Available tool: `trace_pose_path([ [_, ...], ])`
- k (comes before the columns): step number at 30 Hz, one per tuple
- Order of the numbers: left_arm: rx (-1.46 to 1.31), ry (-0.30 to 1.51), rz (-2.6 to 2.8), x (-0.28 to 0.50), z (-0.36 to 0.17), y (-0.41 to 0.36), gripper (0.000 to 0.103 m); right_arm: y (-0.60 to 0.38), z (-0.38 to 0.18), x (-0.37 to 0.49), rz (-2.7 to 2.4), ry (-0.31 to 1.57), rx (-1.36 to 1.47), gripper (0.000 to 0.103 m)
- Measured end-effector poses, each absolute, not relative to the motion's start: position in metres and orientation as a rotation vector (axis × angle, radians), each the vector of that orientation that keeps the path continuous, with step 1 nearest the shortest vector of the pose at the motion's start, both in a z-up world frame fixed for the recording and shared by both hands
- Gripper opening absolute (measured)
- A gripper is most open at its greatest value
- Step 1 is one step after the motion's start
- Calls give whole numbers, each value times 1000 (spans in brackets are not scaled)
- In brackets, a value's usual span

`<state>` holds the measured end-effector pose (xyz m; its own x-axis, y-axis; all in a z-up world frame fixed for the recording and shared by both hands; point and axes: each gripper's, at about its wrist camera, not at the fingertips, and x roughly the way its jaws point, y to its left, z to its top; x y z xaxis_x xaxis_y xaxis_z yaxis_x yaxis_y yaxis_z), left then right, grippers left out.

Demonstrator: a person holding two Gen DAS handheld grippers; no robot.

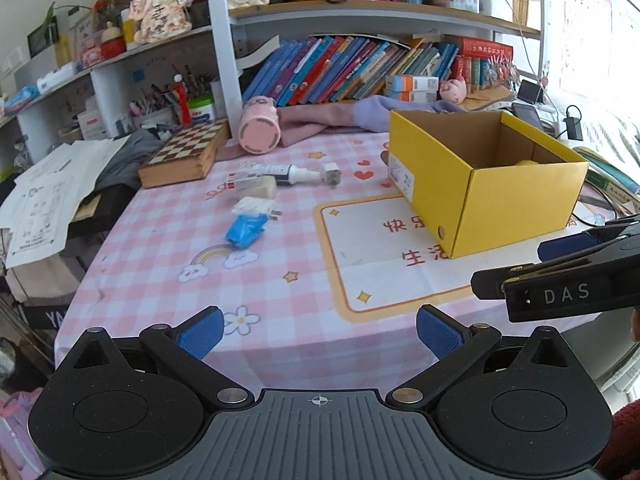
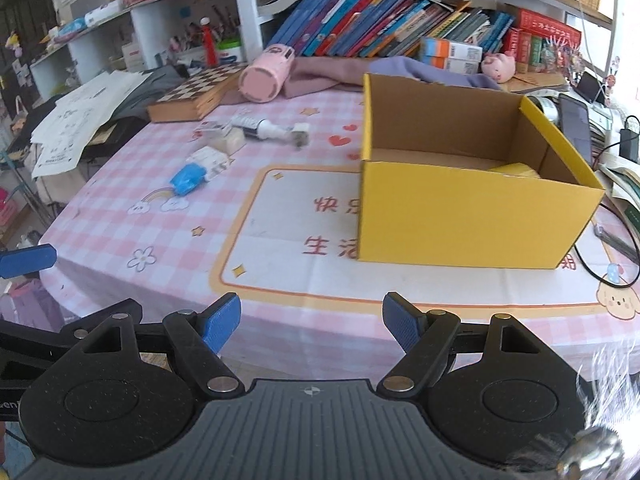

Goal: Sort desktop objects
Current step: 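Withdraw both open grippers from the box back toward the table items, then grasp the blue plastic bag with the left gripper while the right gripper grasps a white charger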

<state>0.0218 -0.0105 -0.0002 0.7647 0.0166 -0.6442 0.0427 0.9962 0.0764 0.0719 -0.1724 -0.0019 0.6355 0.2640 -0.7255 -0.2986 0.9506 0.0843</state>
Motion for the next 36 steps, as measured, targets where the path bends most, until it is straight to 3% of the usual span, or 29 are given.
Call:
trace_pose_path([
  [36, 5, 720, 121, 34, -7, 54, 103, -94, -8, 110, 487, 847, -144, 77],
])
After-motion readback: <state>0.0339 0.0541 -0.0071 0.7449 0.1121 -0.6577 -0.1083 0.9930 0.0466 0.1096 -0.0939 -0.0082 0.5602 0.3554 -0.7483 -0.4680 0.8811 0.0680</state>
